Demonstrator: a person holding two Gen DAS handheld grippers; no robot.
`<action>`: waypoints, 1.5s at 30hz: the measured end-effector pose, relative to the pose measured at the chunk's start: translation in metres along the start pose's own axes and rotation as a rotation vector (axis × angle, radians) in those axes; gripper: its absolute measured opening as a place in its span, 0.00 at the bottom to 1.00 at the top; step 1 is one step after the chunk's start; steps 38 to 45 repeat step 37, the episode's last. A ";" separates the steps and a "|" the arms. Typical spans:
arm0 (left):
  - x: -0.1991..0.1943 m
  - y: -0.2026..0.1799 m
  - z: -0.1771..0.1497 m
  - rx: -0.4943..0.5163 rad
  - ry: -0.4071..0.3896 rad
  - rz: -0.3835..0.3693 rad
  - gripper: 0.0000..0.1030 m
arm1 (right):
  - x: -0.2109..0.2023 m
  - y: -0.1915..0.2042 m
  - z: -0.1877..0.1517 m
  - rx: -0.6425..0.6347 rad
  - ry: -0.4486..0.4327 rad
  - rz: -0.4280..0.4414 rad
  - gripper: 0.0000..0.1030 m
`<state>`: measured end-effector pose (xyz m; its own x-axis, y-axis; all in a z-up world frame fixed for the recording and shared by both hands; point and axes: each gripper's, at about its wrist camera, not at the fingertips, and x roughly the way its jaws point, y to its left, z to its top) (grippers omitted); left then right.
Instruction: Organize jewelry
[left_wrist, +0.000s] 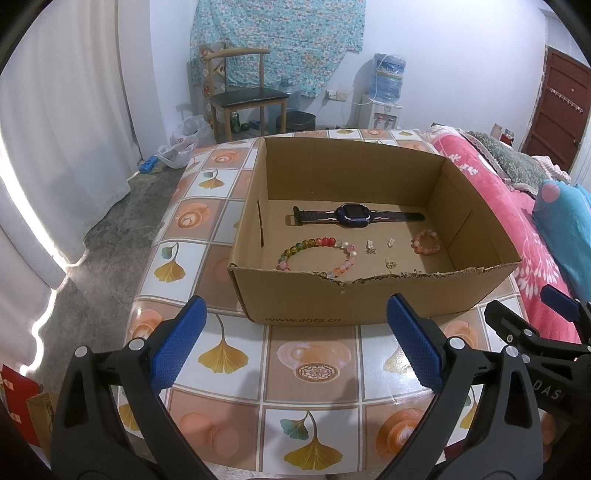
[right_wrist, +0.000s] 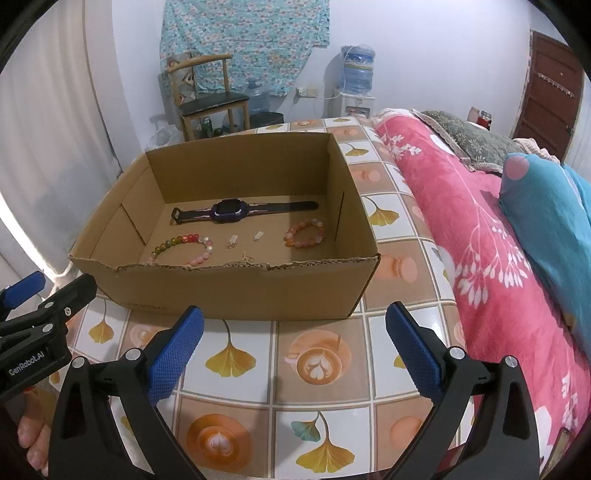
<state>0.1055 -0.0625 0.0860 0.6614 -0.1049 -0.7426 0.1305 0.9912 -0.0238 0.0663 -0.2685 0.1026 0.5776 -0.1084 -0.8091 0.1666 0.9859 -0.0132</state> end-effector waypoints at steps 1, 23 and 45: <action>0.000 0.000 0.000 -0.001 0.001 0.001 0.92 | 0.000 -0.001 0.000 0.001 -0.001 0.000 0.93; 0.000 0.002 0.000 -0.002 0.000 -0.003 0.92 | 0.000 0.000 0.000 0.001 0.001 -0.001 0.93; 0.000 -0.003 -0.002 -0.010 0.008 -0.001 0.92 | 0.000 0.001 0.000 -0.001 0.001 0.000 0.93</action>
